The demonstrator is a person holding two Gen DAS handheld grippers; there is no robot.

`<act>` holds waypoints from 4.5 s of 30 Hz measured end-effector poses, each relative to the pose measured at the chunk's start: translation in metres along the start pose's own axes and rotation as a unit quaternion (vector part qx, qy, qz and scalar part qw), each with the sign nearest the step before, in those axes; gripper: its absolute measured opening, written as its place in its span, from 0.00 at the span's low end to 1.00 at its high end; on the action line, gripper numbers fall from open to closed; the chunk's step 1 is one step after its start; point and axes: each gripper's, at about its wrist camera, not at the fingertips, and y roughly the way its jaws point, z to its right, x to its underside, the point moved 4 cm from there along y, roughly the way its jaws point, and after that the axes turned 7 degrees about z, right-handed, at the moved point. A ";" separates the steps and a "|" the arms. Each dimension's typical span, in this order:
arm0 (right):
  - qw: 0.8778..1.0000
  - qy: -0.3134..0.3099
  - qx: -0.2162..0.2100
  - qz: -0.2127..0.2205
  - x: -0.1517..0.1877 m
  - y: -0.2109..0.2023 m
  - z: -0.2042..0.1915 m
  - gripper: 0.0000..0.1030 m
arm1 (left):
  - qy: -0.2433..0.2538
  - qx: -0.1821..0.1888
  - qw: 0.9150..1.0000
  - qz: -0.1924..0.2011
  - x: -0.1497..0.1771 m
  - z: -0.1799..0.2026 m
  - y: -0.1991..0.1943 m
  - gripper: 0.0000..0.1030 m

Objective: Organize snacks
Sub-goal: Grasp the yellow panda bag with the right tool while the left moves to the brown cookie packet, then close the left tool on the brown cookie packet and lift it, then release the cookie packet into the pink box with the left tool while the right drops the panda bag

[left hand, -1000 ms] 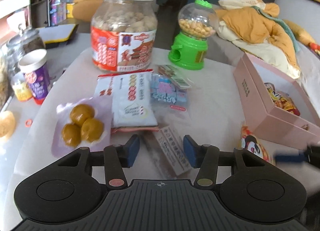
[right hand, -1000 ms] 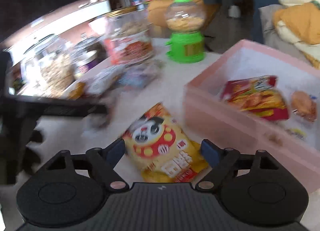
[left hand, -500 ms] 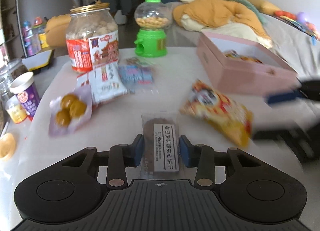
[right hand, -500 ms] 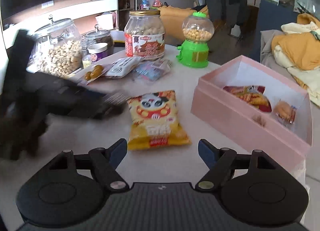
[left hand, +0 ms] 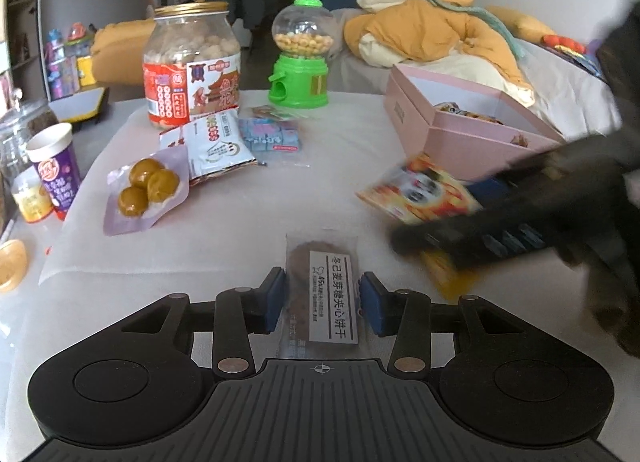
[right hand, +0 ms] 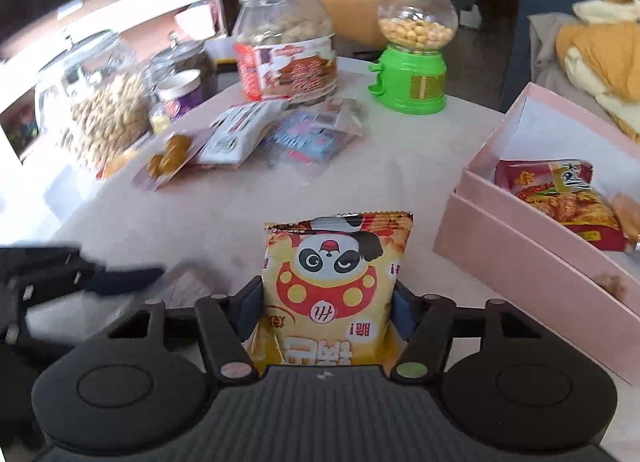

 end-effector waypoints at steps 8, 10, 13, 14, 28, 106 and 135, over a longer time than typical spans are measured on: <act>1.000 0.003 0.021 0.001 0.040 -0.063 0.013 0.60 | -0.001 0.002 1.000 -0.002 0.000 0.000 0.000 0.45; 0.999 0.010 0.046 0.008 0.046 -0.076 0.024 0.60 | 0.001 0.000 1.000 -0.002 0.000 0.001 0.000 0.45; 0.997 0.018 0.077 0.011 0.055 -0.088 0.037 0.60 | 0.016 -0.006 1.000 -0.002 0.001 0.005 0.000 0.45; 0.996 0.025 0.082 0.009 0.058 -0.090 0.041 0.60 | 0.023 -0.008 1.000 -0.002 0.002 0.006 0.000 0.45; 0.991 0.034 0.117 0.055 0.084 -0.123 0.057 0.60 | 0.050 0.086 0.993 0.065 -0.042 0.071 -0.026 0.14; 0.985 0.087 0.132 0.067 0.075 -0.166 0.097 0.58 | -0.062 0.137 0.986 0.074 -0.152 0.153 0.136 0.40; 0.992 0.100 0.073 0.002 -0.103 -0.009 0.060 0.72 | -0.198 -0.055 0.969 0.135 -0.035 -0.105 -0.002 0.39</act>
